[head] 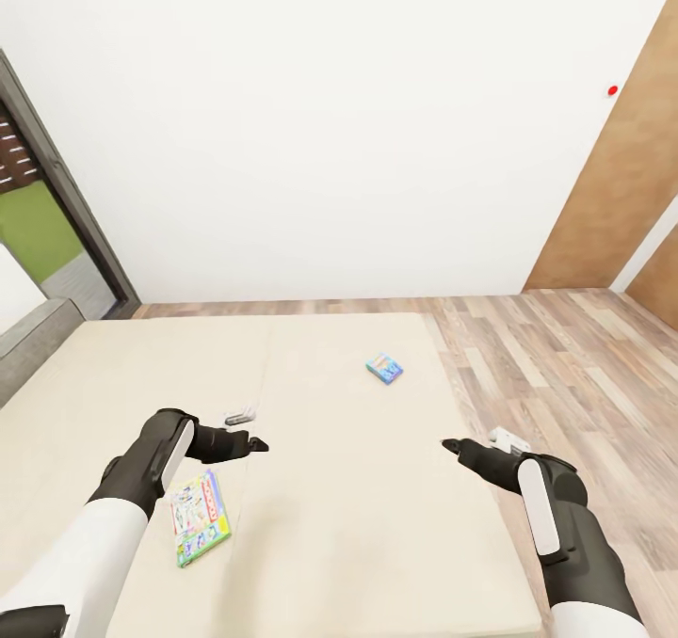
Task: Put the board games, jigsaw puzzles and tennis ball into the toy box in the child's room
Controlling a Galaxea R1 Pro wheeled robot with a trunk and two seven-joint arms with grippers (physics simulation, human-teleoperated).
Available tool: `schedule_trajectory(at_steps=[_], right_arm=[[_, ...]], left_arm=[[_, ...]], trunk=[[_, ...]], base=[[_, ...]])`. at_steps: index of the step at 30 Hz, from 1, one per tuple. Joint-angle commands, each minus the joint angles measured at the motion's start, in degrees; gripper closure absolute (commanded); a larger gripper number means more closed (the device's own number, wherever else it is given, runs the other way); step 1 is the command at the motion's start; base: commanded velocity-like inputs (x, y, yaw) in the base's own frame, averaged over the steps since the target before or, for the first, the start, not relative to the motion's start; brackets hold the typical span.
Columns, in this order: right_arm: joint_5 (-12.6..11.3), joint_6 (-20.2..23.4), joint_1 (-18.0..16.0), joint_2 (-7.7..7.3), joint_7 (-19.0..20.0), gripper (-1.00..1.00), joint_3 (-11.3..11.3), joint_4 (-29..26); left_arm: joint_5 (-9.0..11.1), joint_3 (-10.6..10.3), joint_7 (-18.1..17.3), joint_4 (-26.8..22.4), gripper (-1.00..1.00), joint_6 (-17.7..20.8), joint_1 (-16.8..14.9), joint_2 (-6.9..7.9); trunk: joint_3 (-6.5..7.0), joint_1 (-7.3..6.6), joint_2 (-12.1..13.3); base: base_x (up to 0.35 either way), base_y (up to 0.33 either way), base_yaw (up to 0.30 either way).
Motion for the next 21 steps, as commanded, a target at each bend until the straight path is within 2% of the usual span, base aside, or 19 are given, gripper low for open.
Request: schedule_trajectory(at_steps=[1,7,9,13,15,21], right_arm=[[0.0,0.3,-0.1,0.08,0.1,-1.0,-0.2,-0.1],[0.0,0.3,-0.1,0.11,0.0,-1.0,-0.2,-0.1],[-0.7,-0.4,-0.2,-0.54,0.7,-1.0,0.5,0.6],[-1.1,-1.6,-0.1,-0.23,2.0,-1.0,1.8,1.9],[-0.8,-1.1,0.1,0.42,1.9,-1.0,2.4,1.5],[-0.8,0.8,0.2,2.36,0.7,-1.0,4.4,-0.4]], left_arm=[[0.0,0.1,-0.2,0.0,-1.0,0.3,0.0,0.0],[0.0,0.1,-0.2,-0.1,-1.0,0.3,-0.1,-0.01],[0.6,0.7,-0.8,0.6,-1.0,-0.4,-0.7,0.65],[1.8,2.0,-2.1,1.9,-1.0,-1.7,-2.0,1.95],[1.2,1.4,-1.9,1.2,-1.0,-2.3,-1.6,1.28],[0.0,1.3,0.0,-0.7,-1.0,-2.5,0.1,-0.61]], trunk=[[-0.11,0.03,-0.1],[-0.11,0.03,-0.1],[-0.11,0.03,-0.1],[-0.11,0.03,-0.1],[-0.11,0.03,-0.1],[-0.11,0.03,-0.1]], base=[[0.0,0.222,0.0],[0.0,0.259,0.0],[0.0,0.0,0.0],[0.0,0.0,0.0],[0.0,0.0,0.0],[0.0,0.0,0.0]])
